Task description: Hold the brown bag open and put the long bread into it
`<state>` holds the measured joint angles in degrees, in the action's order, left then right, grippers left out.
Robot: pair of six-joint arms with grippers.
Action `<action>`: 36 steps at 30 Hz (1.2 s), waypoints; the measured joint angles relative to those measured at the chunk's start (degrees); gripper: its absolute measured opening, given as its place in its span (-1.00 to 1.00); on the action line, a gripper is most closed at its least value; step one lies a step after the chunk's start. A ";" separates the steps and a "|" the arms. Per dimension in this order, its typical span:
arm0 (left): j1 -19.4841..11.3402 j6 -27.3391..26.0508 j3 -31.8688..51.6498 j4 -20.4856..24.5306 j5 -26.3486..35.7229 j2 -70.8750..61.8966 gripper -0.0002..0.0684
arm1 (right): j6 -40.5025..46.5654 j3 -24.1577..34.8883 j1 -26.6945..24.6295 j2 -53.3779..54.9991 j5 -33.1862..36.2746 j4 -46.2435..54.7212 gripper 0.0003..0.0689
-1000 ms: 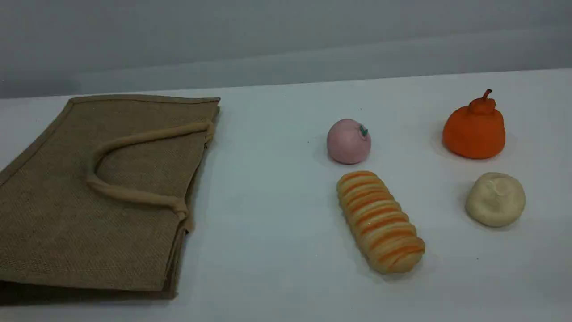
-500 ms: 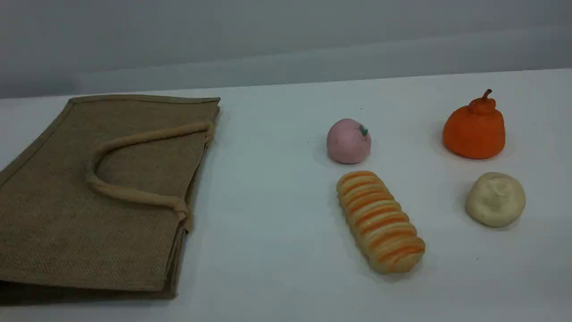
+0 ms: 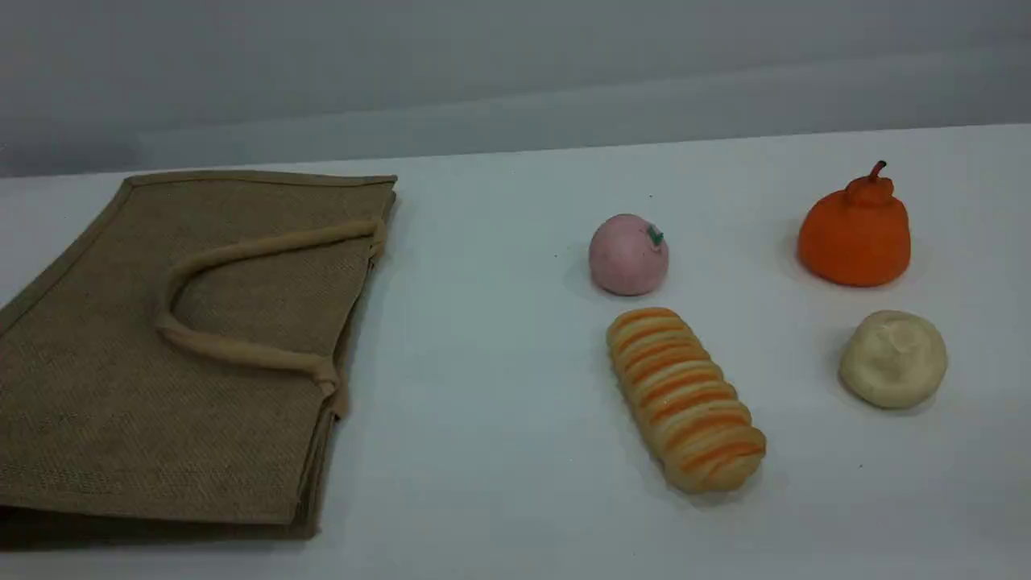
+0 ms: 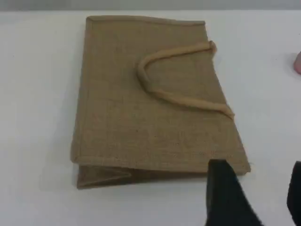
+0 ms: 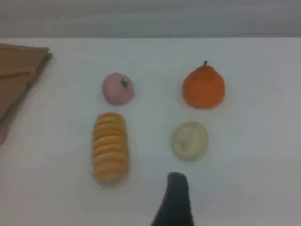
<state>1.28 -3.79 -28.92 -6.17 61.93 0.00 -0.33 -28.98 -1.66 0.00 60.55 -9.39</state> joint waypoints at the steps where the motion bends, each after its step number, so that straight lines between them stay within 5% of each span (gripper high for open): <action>1: 0.00 0.00 0.00 0.00 0.00 0.00 -0.10 | -0.07 0.00 0.00 0.00 -0.20 -0.60 0.61; 26: 0.00 -0.22 -1.87 0.05 -0.90 -2.30 -0.10 | -0.28 -1.53 0.00 0.40 -1.35 -2.20 0.49; 32: 0.00 -0.22 -6.03 -1.99 -1.64 -12.70 -0.10 | -5.01 -4.20 0.00 9.57 -6.65 -7.90 0.46; 36: 0.00 -0.22 -9.12 -1.90 -7.36 -22.80 -0.10 | -11.34 -4.65 0.00 18.24 -12.50 -14.57 0.46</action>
<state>1.28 -4.01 -38.04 -8.07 54.57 -22.80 -11.67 -33.63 -1.66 18.24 48.05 -23.96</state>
